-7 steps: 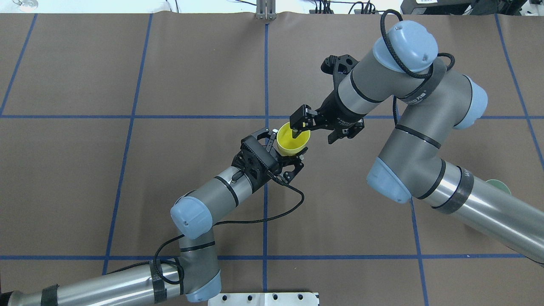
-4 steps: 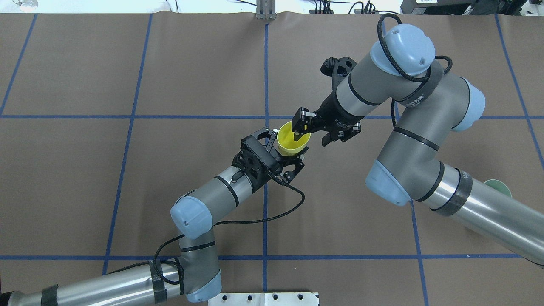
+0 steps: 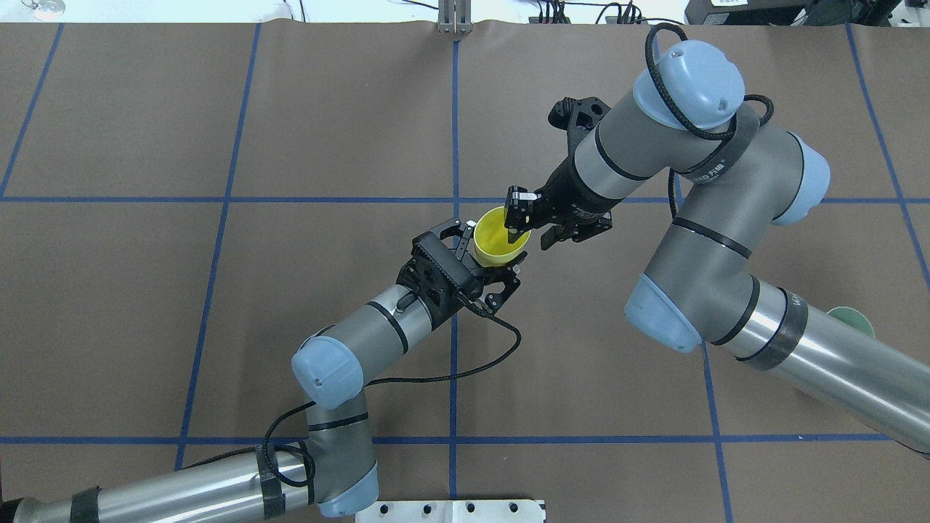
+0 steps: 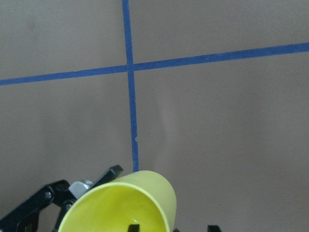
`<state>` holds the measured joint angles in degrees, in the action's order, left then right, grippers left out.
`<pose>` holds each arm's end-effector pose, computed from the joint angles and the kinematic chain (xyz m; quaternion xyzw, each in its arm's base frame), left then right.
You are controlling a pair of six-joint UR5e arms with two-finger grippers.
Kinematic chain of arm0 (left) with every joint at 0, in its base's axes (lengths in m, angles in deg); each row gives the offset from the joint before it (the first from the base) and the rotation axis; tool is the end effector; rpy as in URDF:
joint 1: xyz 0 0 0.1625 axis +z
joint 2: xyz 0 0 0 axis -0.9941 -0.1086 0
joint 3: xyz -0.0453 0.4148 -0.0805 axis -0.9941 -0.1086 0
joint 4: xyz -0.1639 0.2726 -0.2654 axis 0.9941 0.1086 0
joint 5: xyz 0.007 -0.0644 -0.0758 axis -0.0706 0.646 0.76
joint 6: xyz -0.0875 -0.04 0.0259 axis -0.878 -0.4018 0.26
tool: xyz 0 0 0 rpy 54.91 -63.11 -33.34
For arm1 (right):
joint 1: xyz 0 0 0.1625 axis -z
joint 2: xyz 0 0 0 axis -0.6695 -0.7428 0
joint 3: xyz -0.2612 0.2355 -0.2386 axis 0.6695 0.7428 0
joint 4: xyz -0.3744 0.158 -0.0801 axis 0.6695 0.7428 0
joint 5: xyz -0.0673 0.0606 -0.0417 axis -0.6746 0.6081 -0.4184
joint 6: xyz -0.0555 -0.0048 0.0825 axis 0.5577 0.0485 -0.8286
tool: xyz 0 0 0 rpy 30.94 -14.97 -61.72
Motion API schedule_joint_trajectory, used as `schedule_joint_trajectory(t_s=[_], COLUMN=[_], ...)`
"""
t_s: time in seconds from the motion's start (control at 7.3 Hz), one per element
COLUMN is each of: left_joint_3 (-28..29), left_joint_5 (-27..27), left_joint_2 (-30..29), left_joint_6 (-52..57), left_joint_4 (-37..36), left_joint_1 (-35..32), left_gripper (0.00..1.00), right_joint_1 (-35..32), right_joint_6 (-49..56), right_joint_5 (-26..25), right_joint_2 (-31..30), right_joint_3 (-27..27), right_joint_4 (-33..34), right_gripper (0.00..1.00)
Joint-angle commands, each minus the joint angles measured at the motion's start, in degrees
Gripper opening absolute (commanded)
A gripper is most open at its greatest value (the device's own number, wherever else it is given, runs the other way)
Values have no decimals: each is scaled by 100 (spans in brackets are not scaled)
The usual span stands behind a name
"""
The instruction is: Transfer and stack yellow cup on green cup
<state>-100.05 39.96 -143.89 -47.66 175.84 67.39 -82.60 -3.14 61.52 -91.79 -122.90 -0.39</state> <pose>0.6275 -0.3697 0.2071 0.6471 0.4784 0.0965 0.5858 -0.4357 -0.4690 0.2156 -0.0290 -0.5275 0.0173 0.8489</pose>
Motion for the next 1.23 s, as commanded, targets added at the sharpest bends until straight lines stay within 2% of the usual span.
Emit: schedule_joint_trajectory(t_s=[0.0,0.27,0.41,0.68,0.82,0.96,1.1], left_joint_3=[-8,-8,-8,-8,-17,-8,-43], left_joint_5=[0,0,0,0,0,0,-44], left_joint_2=[-9,0,0,-9,-9,-61,-96], left_joint_6=[0,0,0,-9,-9,-44,-70], left_joint_4=[0,0,0,0,0,9,52], left_joint_1=[3,3,3,12,12,29,73], left_gripper=[55,55,55,55,62,100,100], right_joint_1=[14,23,23,23,23,23,15], right_joint_6=[-1,-1,-1,-9,-1,-1,-1], right_joint_5=[9,0,0,9,9,17,26], right_joint_2=[15,24,24,24,16,15,15], right_joint_3=[-2,-2,-2,-2,-11,-20,-37], right_joint_4=[-1,-1,-1,-1,-1,-1,-1], right_gripper=[50,48,43,15,0,0,0])
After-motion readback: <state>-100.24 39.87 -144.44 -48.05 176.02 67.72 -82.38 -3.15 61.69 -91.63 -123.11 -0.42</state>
